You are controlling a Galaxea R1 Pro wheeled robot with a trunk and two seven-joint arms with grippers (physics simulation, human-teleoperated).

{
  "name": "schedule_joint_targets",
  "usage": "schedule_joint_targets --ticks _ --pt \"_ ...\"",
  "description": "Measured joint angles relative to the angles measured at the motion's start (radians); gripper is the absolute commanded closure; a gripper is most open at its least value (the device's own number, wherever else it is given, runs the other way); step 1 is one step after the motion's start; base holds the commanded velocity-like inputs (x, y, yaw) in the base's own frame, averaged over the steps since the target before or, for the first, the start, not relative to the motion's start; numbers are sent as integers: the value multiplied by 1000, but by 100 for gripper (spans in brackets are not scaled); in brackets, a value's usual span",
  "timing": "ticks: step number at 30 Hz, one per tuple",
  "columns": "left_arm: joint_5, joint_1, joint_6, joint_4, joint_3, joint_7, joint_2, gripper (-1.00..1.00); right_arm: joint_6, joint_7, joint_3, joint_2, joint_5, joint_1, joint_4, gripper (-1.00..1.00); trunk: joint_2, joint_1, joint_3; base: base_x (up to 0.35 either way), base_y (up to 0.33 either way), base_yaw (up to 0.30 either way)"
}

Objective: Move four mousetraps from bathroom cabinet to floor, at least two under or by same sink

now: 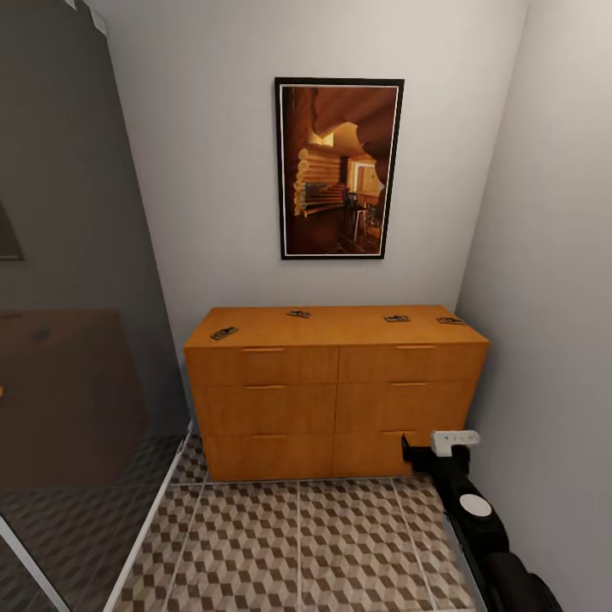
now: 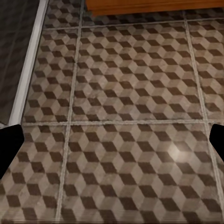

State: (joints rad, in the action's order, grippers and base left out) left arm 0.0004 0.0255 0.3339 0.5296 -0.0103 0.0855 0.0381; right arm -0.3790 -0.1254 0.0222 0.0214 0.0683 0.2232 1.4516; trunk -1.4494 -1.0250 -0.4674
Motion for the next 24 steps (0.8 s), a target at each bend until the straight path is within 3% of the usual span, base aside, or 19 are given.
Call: schedule_joint_targets --ticks 6,24 --pt "-1 0 5 -31 0 0 0 -100 -93 -20 0 4 5 59 58 -100 0 0 0 0 0 0" --pt "-3 0 14 -87 0 0 -1 -100 -342 -32 0 5 23 361 72 -100 0 0 0 0 0 0"
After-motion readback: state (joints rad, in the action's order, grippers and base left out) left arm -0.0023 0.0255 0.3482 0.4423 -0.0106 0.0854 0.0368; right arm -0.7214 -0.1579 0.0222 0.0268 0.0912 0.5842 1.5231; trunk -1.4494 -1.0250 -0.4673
